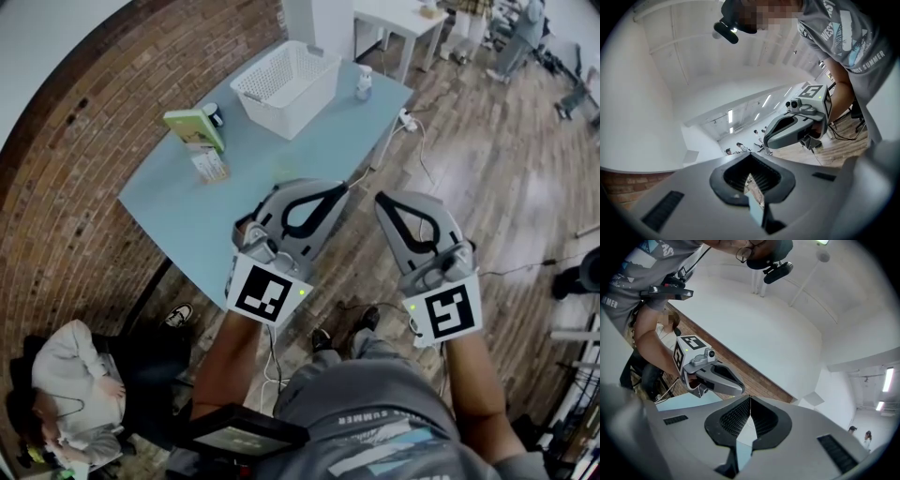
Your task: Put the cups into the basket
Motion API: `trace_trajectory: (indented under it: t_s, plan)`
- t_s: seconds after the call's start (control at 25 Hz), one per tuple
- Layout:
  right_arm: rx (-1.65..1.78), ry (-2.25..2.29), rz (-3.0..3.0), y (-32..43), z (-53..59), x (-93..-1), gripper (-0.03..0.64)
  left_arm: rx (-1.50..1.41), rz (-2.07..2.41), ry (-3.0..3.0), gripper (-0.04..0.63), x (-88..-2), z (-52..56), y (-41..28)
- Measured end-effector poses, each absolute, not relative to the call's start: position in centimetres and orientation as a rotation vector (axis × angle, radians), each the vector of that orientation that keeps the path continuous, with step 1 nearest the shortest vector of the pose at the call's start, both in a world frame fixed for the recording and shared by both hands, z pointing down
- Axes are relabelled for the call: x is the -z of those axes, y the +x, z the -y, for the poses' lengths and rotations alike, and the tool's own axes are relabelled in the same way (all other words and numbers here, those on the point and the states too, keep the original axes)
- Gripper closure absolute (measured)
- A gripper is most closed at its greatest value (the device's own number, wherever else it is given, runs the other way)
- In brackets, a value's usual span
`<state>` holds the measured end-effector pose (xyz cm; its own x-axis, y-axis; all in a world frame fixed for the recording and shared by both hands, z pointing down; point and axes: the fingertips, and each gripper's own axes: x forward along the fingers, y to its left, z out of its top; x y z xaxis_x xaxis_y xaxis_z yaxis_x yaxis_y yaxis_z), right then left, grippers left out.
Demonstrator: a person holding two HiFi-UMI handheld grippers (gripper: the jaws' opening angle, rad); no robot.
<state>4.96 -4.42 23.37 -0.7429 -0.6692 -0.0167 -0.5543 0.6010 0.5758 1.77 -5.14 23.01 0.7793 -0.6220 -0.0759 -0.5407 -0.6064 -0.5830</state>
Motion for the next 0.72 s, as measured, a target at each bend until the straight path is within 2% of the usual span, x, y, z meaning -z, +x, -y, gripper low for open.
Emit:
trace_trajectory:
  t_s: [0.72]
  plan:
    - [0.820,0.915,2.770,12.6,12.4,-23.5,0.604,0.333,-1.001,-2.287,0.595,-23.3,12.4,8.5]
